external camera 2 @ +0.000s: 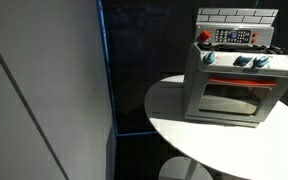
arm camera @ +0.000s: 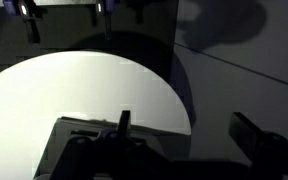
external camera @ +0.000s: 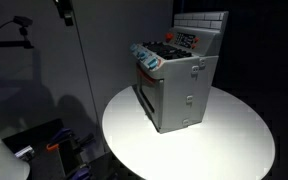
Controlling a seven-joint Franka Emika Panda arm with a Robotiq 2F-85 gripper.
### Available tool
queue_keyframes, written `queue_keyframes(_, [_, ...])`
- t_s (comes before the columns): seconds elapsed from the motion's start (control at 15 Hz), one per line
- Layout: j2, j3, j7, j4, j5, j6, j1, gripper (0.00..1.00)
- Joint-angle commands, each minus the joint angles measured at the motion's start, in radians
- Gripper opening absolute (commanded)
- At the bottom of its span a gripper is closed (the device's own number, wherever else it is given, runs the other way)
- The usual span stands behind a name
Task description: Press the top switch on the stove
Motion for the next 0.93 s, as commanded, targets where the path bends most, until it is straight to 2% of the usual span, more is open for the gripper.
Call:
queue_keyframes(0.0, [0.035,0.019,0.002,0.025,-0.013,-0.002,-0.045,1.00])
queue_keyframes(0.4, [0.120,0.028,0.022,0.088,-0.048,0.034,-0.105,1.00])
queue_keyframes(0.87, [0.272,0.032,0.054,0.222,-0.149,0.108,-0.152,1.00])
